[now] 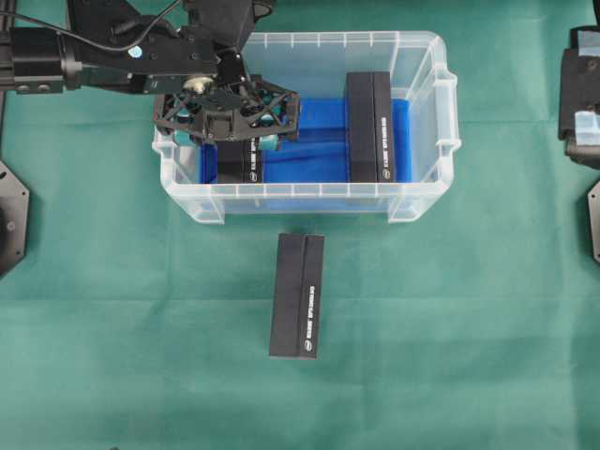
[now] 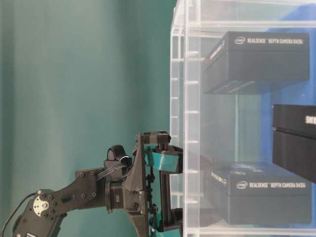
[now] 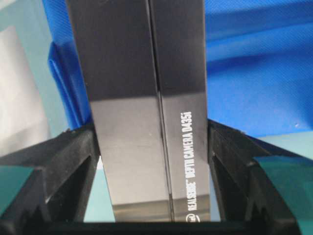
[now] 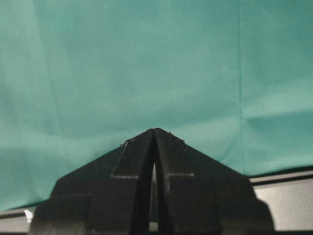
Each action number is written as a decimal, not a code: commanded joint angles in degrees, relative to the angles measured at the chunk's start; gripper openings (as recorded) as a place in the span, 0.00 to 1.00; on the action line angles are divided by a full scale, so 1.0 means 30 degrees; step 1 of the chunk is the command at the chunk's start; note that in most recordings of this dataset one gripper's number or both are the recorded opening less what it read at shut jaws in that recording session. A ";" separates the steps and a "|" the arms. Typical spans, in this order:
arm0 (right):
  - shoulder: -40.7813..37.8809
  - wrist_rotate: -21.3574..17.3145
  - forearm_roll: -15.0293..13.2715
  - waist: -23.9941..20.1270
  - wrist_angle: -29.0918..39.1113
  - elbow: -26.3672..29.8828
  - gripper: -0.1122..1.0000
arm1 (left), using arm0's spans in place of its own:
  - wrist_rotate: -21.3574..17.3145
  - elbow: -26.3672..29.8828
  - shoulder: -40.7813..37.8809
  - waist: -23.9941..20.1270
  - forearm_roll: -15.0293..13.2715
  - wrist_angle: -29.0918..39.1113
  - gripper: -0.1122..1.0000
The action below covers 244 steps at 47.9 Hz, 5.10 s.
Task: Take the box out of the case with the left arm.
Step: 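Lower the left gripper around the left box and close, then lift the left black box up out of the bin with left gripper, then carry the box left of the placed box and lower it onto table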
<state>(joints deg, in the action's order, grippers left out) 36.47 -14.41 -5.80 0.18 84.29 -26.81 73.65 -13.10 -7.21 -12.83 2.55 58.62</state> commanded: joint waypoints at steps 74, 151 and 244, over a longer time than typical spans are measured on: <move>0.0029 0.0029 -0.0029 0.0000 -0.0088 0.0176 0.12 | 0.0908 0.9199 0.2725 0.0264 -0.0293 0.9609 0.64; 0.0029 -0.0088 0.0000 0.0000 0.0000 0.0176 0.12 | 0.0996 1.0225 0.2607 0.0498 -0.0176 1.0605 0.64; 0.0029 -0.0059 0.0029 0.0029 -0.0088 0.0176 0.12 | 0.3984 0.9229 0.3047 0.3398 -0.0117 1.0781 0.64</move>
<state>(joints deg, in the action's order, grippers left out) 36.47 -14.68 -5.71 0.18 84.29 -26.81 84.20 14.33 -0.88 -4.39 2.02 91.05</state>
